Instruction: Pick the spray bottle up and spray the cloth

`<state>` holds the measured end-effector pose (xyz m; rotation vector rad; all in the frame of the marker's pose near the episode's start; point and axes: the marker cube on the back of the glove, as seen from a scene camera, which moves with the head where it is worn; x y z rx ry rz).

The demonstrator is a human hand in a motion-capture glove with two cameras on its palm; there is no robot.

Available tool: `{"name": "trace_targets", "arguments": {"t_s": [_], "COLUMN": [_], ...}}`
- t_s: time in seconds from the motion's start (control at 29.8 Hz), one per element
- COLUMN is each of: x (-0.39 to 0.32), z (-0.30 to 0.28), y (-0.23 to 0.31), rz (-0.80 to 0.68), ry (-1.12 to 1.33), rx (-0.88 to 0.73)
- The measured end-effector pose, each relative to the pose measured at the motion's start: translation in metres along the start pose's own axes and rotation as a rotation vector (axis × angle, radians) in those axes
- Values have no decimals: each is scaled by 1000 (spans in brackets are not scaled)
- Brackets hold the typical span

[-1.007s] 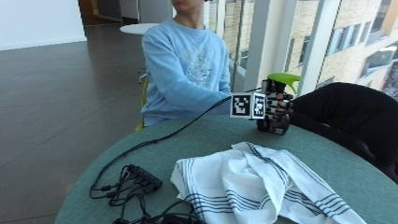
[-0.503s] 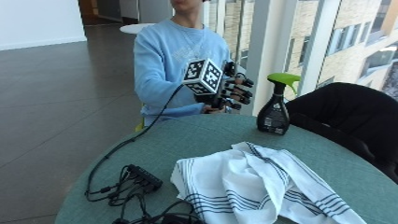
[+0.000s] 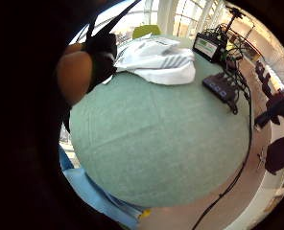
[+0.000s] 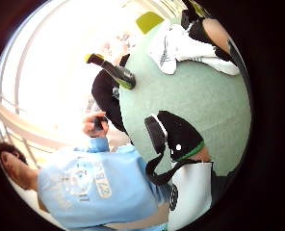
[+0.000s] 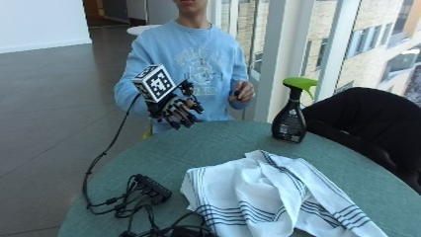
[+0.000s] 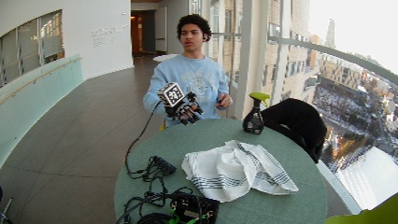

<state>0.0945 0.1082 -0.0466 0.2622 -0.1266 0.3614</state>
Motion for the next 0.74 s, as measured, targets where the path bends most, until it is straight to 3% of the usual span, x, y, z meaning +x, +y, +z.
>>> {"name": "trace_targets", "arguments": {"t_s": [0.2, 0.74], "x": [33, 34], "z": [-14, -13], "y": [24, 26], "rz": [62, 36], "ry": [6, 25], "rx": [0, -8]}}
